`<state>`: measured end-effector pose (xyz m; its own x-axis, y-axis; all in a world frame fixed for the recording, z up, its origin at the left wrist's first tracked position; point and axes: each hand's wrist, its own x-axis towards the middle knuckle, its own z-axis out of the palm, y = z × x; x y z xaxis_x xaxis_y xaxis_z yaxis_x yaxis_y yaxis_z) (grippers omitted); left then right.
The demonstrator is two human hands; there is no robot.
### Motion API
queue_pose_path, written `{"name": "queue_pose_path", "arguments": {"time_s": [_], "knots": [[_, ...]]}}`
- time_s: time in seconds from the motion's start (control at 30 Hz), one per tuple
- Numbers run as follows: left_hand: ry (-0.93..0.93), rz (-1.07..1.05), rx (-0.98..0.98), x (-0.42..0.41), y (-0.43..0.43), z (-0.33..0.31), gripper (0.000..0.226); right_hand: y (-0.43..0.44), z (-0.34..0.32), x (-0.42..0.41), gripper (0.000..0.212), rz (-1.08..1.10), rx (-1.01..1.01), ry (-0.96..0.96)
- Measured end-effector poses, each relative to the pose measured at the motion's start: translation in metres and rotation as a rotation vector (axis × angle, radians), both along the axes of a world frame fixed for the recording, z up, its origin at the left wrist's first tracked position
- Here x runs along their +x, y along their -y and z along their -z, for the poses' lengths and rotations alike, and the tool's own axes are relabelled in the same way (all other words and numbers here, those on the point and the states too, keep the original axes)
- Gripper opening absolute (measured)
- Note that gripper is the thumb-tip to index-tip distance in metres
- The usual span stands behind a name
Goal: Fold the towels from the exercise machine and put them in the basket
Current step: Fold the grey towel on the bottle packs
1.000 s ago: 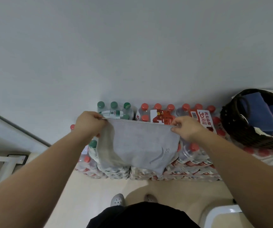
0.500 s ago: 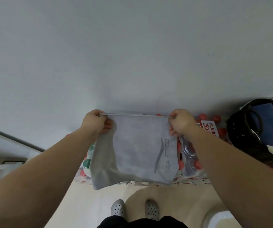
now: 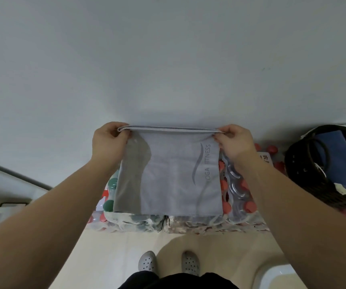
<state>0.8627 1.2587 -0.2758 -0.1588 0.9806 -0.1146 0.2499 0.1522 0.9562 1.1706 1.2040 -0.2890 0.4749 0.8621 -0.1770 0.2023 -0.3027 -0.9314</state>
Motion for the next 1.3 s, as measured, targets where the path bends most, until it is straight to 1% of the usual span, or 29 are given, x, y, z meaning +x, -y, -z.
{"name": "queue_pose_path", "arguments": {"time_s": [0.1,0.17,0.27,0.4,0.5,0.57,0.63,0.73,0.8,0.87,0.9,0.93,1.03,1.1,1.2,1.3], "knots": [[-0.101,0.046,0.018,-0.014,0.028,-0.001,0.014,0.033,-0.003,-0.006,0.005,-0.075,0.071,0.102],[-0.172,0.076,0.039,-0.024,0.051,0.0,0.013,0.058,-0.003,-0.01,0.006,-0.113,0.061,0.178],[-0.357,0.163,0.139,-0.043,0.086,0.007,0.013,0.095,0.002,-0.013,0.012,-0.163,0.023,0.324],[-0.602,0.286,0.318,-0.063,0.116,0.028,0.022,0.138,0.014,-0.02,0.019,-0.222,0.038,0.474],[-0.766,0.361,0.383,-0.071,0.126,0.046,0.031,0.158,0.029,-0.029,0.02,-0.24,0.051,0.603],[-0.829,0.394,0.41,-0.073,0.13,0.054,0.03,0.165,0.038,-0.035,0.021,-0.267,0.034,0.675],[-0.869,0.419,0.425,-0.074,0.131,0.06,0.026,0.169,0.046,-0.039,0.022,-0.274,0.023,0.723],[-0.914,0.429,0.488,-0.077,0.13,0.067,0.014,0.172,0.05,-0.042,0.02,-0.22,0.039,0.749],[-0.965,0.451,0.502,-0.079,0.132,0.069,0.016,0.174,0.053,-0.044,0.019,-0.215,0.036,0.8],[-1.024,0.475,0.474,-0.081,0.136,0.071,0.013,0.177,0.058,-0.046,0.018,-0.252,0.014,0.885],[-1.042,0.493,0.438,-0.081,0.137,0.071,0.015,0.178,0.061,-0.046,0.018,-0.274,0.0,0.919],[-1.05,0.515,0.408,-0.082,0.137,0.072,0.018,0.178,0.064,-0.046,0.018,-0.289,-0.018,0.94],[-1.063,0.57,0.378,-0.085,0.134,0.069,0.013,0.178,0.068,-0.045,0.016,-0.295,-0.078,0.966],[-1.048,0.601,0.337,-0.084,0.133,0.062,0.028,0.179,0.064,-0.046,0.013,-0.26,-0.098,1.006],[-0.989,0.55,0.375,-0.075,0.127,0.049,0.038,0.175,0.05,-0.057,0.03,-0.225,-0.104,1.042],[-1.008,0.577,0.364,-0.051,0.112,0.046,0.048,0.145,0.037,-0.074,0.043,-0.287,-0.1,0.962]]}}
